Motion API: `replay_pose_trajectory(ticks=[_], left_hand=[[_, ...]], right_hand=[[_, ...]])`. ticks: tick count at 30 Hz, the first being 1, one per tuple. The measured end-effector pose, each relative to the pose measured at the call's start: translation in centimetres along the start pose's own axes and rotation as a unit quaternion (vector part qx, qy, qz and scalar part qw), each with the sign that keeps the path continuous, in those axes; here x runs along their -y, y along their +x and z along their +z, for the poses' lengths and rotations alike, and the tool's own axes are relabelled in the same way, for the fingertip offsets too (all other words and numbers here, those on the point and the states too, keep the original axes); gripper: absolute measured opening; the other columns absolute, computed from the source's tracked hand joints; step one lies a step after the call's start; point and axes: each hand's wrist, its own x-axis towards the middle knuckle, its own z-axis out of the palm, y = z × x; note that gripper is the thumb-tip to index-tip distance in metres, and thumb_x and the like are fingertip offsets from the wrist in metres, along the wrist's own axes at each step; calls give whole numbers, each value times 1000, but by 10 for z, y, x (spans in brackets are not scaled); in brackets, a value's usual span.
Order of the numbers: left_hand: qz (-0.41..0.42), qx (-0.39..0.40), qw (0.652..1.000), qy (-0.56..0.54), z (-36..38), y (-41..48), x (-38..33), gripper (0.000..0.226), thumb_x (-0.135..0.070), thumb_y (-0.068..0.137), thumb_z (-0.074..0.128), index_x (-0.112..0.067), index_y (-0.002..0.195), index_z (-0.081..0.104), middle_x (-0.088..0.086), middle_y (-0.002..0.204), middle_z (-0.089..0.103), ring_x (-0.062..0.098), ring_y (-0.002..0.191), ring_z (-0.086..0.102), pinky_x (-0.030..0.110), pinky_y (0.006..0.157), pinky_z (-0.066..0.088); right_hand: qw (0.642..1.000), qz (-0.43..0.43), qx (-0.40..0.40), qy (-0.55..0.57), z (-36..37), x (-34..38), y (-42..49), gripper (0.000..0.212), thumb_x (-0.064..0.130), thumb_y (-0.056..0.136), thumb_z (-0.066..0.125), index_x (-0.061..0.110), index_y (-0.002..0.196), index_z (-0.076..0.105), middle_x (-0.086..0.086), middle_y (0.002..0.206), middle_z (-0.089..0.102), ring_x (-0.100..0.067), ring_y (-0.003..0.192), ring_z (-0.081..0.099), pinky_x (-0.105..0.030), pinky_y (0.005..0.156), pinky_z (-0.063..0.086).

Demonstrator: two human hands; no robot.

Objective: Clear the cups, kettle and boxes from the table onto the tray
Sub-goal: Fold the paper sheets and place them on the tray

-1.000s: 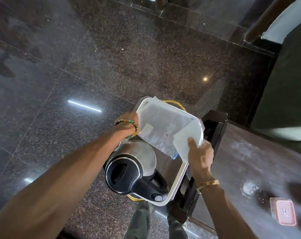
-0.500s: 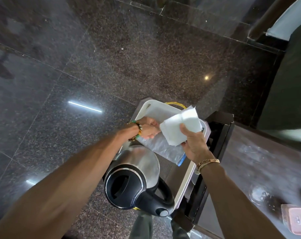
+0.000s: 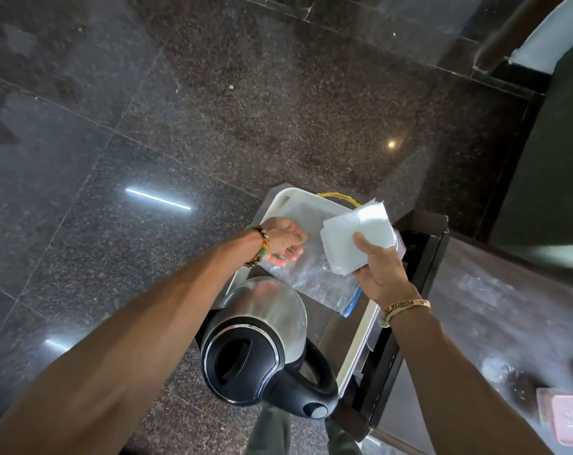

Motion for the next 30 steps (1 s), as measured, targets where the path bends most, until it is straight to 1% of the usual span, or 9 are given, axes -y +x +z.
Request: replay_pose_trajectory(ticks=[4, 8, 11, 14, 16, 22, 25, 27, 30], left_hand=[[-2, -8, 1000, -1, 5, -4, -1, 11, -19, 93, 62, -17, 103, 57, 5, 89, 63, 23, 85, 58, 38, 91, 49], [2, -12, 1000, 15, 14, -16, -8, 32, -24, 93, 60, -13, 122, 52, 3, 93, 58, 19, 82, 58, 40, 96, 46], [32, -41, 997, 51, 18, -33, -16, 35, -29, 92, 62, -14, 122, 54, 1, 110, 55, 22, 105, 58, 36, 88, 46], [87, -100, 989, 68, 25, -63, -31, 14, -20, 94, 58, -12, 105, 56, 0, 97, 54, 20, 90, 55, 31, 78, 49], [117, -115, 985, 58, 33, -87, -40, 8, -22, 95, 57, -15, 98, 55, 4, 95, 57, 22, 87, 54, 37, 84, 50], [161, 12, 985, -61, 115, -190, -63, 56, -66, 73, 67, -19, 103, 66, 0, 108, 68, 15, 100, 65, 31, 90, 52], [180, 41, 977, -104, 160, -218, -61, 61, -53, 71, 78, -11, 112, 67, 6, 109, 73, 20, 102, 70, 41, 91, 56], [202, 10, 972, -124, 186, -231, -59, 48, -43, 73, 80, -12, 109, 69, 8, 107, 73, 22, 100, 70, 46, 89, 57], [236, -59, 963, -113, 213, -245, -56, 34, -34, 80, 76, -13, 105, 69, 9, 106, 73, 26, 99, 70, 49, 86, 57]], right_hand=[[992, 48, -78, -89, -7, 3, -7, 15, 6, 94, 65, 14, 107, 62, -12, 117, 63, -35, 111, 59, -62, 96, 50], [982, 24, -113, -147, -12, 10, -20, 33, 9, 93, 68, 12, 123, 56, -8, 104, 63, -31, 102, 61, -55, 95, 53], [988, 4, -98, -122, -20, 22, -41, 26, 9, 93, 68, 9, 118, 60, -6, 101, 66, -27, 94, 63, -49, 86, 55], [995, -26, -63, -72, -35, 38, -70, 9, 7, 94, 65, 11, 102, 66, -6, 101, 70, -26, 93, 66, -43, 76, 56], [996, -47, -20, -71, -48, 49, -91, 9, 7, 94, 65, 12, 100, 69, -7, 101, 73, -27, 94, 69, -44, 76, 59], [969, -110, 91, -203, -83, 94, -182, 20, 17, 91, 71, 8, 108, 73, -12, 106, 76, -32, 100, 73, -49, 85, 59], [940, -142, 130, -282, -95, 113, -222, 23, 17, 90, 72, 5, 110, 72, -11, 100, 78, -30, 93, 75, -42, 74, 63], [927, -161, 141, -309, -104, 124, -248, 20, 15, 90, 73, 8, 109, 71, -5, 93, 79, -20, 83, 77, -27, 60, 60], [921, -202, 130, -307, -117, 131, -283, 18, 22, 90, 74, 13, 105, 73, -4, 90, 78, -16, 76, 76, -23, 55, 56]])
